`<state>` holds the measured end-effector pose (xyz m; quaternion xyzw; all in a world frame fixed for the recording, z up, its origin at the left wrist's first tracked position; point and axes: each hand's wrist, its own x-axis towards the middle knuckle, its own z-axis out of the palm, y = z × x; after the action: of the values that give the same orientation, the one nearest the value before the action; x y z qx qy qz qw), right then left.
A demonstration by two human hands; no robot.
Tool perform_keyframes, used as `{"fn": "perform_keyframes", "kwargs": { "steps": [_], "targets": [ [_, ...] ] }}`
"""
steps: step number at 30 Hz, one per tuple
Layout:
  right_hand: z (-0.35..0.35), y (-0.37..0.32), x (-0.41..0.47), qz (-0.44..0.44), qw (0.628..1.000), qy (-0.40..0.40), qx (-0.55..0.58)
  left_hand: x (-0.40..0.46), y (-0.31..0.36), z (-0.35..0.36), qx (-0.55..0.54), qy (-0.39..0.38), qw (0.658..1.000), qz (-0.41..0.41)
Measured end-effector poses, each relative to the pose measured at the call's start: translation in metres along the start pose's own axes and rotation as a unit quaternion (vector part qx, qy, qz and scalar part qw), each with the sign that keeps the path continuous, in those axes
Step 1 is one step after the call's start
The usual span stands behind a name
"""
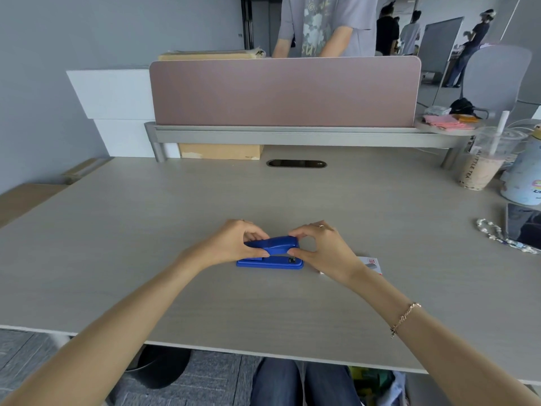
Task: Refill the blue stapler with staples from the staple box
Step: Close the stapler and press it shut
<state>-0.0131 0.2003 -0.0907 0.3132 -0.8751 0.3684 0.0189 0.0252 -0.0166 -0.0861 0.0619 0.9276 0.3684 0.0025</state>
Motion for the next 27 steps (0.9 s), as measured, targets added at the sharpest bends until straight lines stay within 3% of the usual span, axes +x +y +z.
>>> {"fn": "perform_keyframes", "kwargs": {
  "steps": [7, 13, 27],
  "targets": [
    [0.003, 0.004, 0.003, 0.010, 0.999, -0.038, -0.027, 0.002, -0.001, 0.003, 0.015, -0.009, 1.000, 0.002],
    [0.011, 0.006, -0.001, 0.027, 1.000, -0.006, -0.010, 0.003, -0.001, 0.003, 0.020, -0.017, 1.000, 0.007],
    [0.005, -0.004, 0.001, 0.027, 0.998, -0.034, -0.043, -0.001, 0.002, 0.005, 0.044, -0.009, 0.999, 0.012]
  ]
}}
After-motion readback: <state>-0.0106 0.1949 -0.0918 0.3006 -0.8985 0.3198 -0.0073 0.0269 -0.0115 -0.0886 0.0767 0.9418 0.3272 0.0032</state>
